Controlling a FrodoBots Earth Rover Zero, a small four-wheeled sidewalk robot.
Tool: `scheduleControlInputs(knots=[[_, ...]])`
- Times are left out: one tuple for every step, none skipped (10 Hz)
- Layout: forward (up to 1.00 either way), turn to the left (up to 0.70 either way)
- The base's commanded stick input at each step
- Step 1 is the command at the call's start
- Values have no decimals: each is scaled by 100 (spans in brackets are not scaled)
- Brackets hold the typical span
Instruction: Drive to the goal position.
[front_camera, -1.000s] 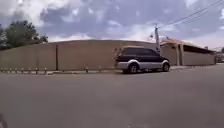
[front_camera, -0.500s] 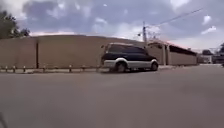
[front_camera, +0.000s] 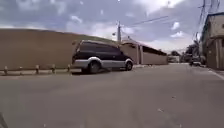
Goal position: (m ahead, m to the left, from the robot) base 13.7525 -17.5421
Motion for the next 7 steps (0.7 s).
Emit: scheduleControlInputs(knots=[[100,1],[100,1],[100,1],[100,1],[100,1],[100,-18],[100,-39]])
